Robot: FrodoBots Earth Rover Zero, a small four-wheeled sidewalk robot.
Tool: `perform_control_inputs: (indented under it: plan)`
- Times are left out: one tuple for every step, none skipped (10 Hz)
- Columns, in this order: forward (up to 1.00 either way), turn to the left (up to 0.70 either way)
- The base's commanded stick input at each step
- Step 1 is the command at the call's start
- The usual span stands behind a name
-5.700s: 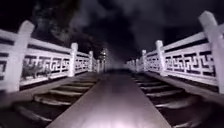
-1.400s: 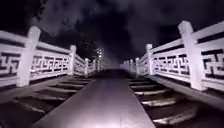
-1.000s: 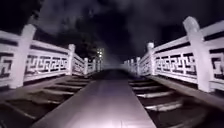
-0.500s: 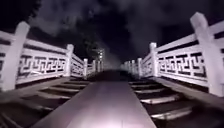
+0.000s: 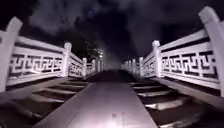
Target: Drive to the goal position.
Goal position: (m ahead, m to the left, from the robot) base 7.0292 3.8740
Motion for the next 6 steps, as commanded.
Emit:
perform_control_inputs:
  plan:
    - [0.43,0.0]
    - [0.43,0.0]
    - [0.43,0.0]
    - [0.43,0.0]
    - [0.43,0.0]
    - [0.43,0.0]
